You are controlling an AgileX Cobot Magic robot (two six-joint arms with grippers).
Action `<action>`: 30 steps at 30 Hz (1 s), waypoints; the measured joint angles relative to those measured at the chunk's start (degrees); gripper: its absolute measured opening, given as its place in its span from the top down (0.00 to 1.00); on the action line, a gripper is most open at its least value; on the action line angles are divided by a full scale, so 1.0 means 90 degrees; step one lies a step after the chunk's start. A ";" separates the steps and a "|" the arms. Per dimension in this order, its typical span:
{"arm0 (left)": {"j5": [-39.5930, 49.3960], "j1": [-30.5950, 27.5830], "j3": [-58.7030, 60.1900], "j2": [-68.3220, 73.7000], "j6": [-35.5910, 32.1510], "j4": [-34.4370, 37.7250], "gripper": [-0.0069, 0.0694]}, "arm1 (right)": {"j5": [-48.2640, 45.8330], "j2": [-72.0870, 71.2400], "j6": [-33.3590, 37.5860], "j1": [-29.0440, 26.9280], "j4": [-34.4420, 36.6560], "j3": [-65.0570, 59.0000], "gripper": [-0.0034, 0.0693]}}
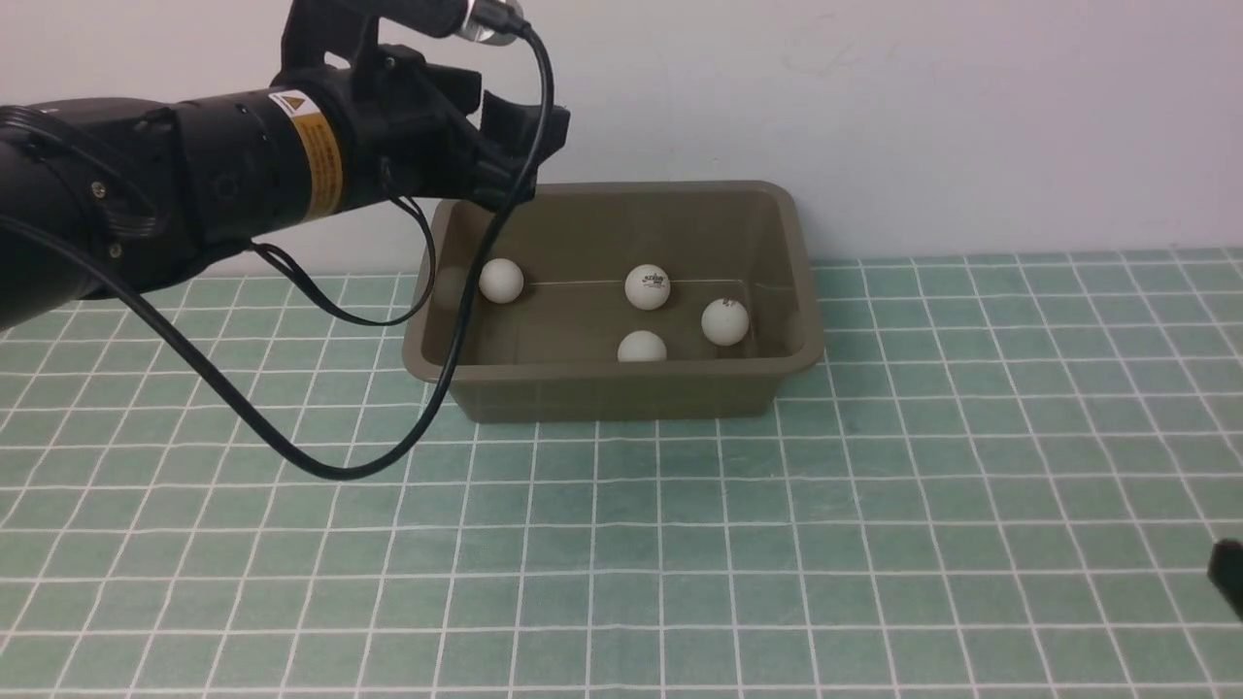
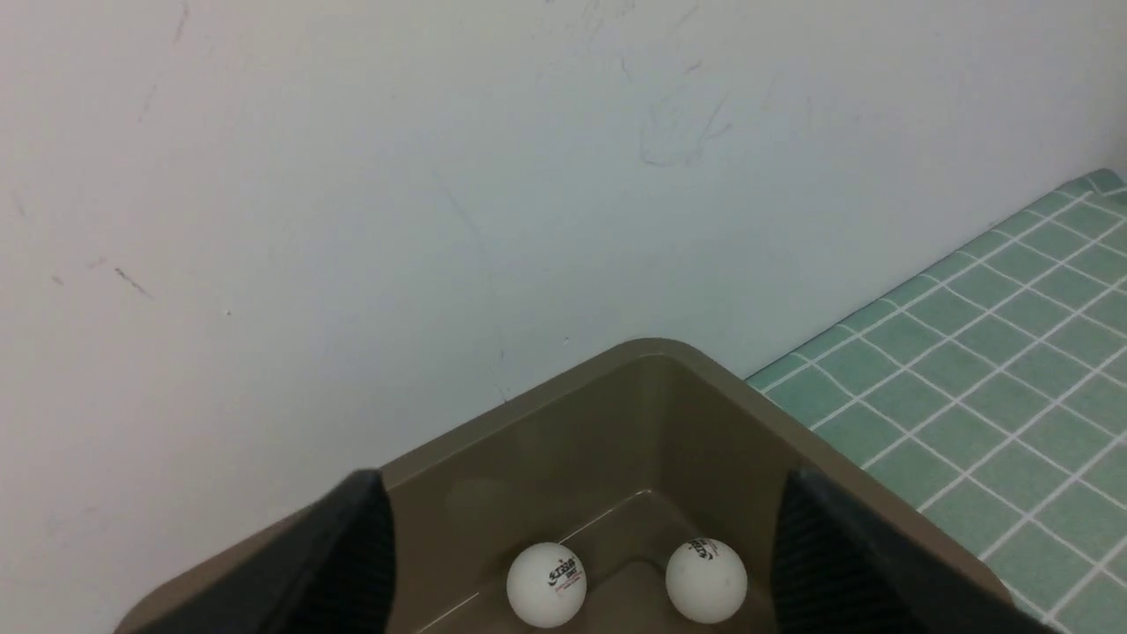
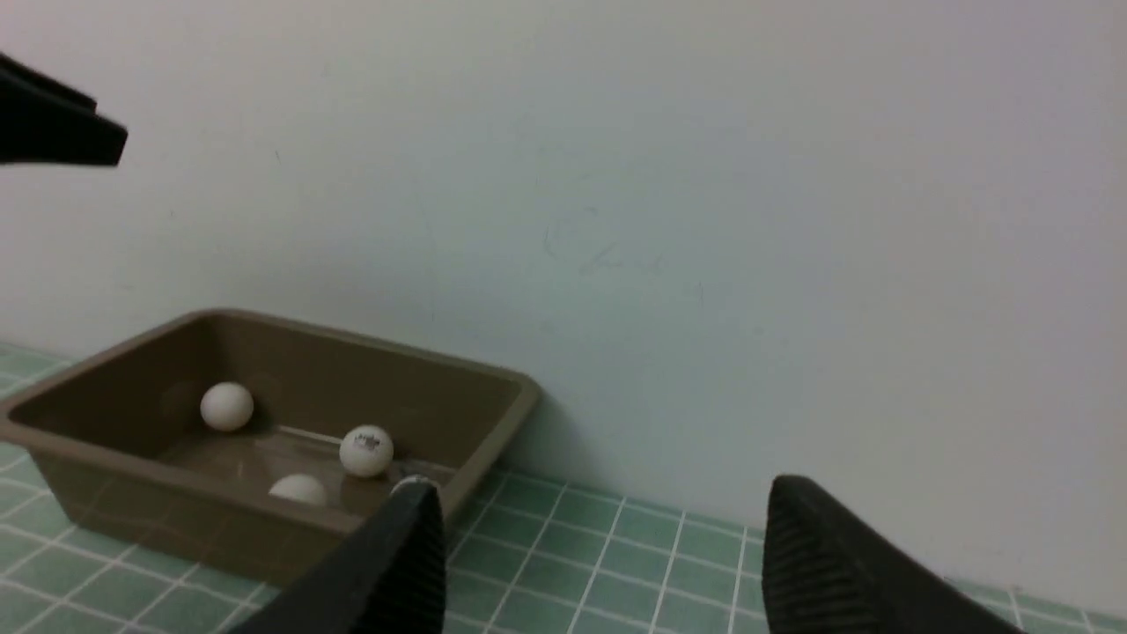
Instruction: Put the table tennis balls in the box on the green coffee tablecloth.
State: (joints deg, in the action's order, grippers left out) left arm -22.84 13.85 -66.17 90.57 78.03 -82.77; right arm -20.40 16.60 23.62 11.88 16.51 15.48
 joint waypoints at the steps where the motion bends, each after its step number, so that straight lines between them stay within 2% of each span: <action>1: -0.0018 0.0000 0.0000 0.0000 0.0017 0.0000 0.23 | -0.0090 0.0000 0.0000 0.0000 0.0000 0.0000 0.34; 7: -0.0164 0.0000 0.0000 0.0000 0.0190 -0.0013 0.23 | -0.0441 -0.0135 0.0000 -0.0163 0.0000 0.0000 0.34; 11: -0.0202 0.0000 0.0000 0.0000 0.0227 -0.0018 0.23 | -0.0441 -0.0343 0.0000 -0.0638 0.0000 -0.0020 0.34; 13: -0.0245 0.0000 0.0000 0.0000 0.0239 -0.0018 0.23 | -0.0363 -0.0608 0.0000 -0.1069 0.0000 -0.0219 0.34; 16: -0.0301 0.0000 0.0000 0.0000 0.0246 -0.0057 0.23 | -0.0339 -0.0904 0.0000 -0.1272 0.0000 -0.0590 0.34; 30: -0.0335 0.0000 0.0000 0.0000 0.0306 -0.0500 0.23 | -0.0584 -0.1719 0.0000 -0.1545 -0.0052 -0.1562 0.34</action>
State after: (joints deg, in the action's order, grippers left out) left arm -25.86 13.85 -66.17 90.57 80.78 -87.28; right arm -25.65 1.13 23.62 -2.02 16.04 1.42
